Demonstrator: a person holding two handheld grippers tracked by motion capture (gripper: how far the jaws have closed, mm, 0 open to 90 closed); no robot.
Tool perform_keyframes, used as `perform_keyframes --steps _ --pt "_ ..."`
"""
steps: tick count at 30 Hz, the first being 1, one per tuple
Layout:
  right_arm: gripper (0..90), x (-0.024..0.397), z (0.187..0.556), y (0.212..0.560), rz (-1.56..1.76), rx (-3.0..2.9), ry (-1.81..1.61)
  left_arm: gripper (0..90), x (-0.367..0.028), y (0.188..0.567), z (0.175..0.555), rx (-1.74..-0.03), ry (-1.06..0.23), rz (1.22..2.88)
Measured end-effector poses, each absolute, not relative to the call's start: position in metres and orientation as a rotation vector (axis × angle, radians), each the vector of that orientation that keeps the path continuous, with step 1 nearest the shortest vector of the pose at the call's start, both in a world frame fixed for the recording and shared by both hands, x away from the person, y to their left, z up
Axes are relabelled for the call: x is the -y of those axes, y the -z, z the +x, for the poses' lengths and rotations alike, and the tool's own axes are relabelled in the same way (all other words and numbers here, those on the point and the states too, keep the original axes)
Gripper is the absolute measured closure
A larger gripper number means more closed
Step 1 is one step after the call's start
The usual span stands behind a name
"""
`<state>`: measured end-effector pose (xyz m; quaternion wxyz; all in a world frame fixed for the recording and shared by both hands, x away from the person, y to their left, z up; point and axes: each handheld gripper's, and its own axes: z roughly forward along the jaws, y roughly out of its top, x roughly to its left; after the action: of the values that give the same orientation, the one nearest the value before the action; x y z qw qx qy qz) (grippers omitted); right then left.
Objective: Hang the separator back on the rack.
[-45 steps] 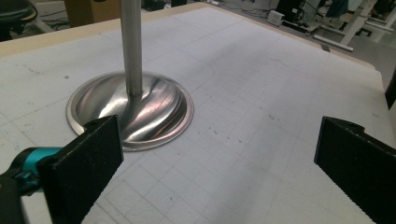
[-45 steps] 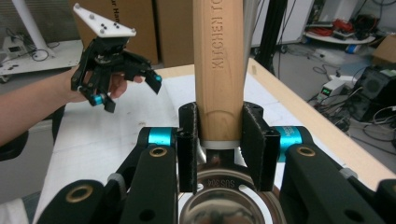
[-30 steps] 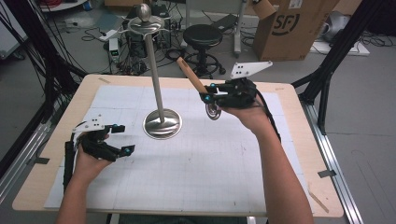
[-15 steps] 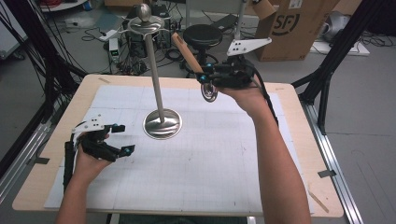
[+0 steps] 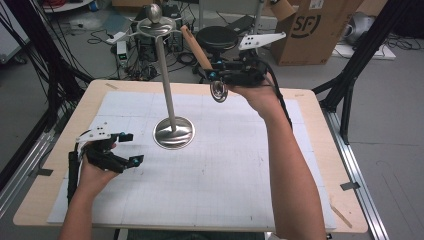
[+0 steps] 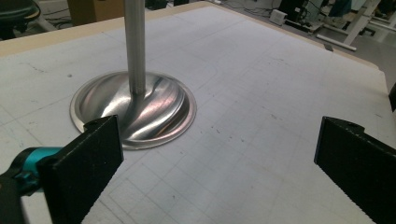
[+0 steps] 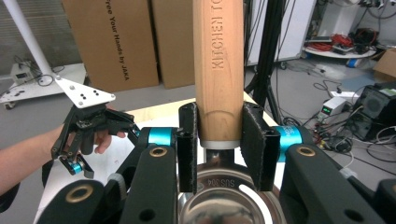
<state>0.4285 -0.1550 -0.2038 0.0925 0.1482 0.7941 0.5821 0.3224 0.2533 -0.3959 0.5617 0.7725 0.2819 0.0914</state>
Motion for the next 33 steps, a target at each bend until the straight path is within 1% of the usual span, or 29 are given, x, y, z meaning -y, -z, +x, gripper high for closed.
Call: perform_keyframes --steps 12,25,33 --pt "69.0 0.139 0.434 0.208 0.425 -2.371 -1.76 1.8 -0.254 0.396 0.323 -0.667 -0.218 1.817" --pt "68.9 0.106 0.442 0.214 0.426 -2.447 -1.686 1.7 -0.254 0.396 0.323 -0.664 -0.218 1.817" --pt "67.5 0.1 0.443 0.217 0.43 -2.458 -1.687 1.8 -0.254 0.396 0.322 -0.664 -0.215 1.814"
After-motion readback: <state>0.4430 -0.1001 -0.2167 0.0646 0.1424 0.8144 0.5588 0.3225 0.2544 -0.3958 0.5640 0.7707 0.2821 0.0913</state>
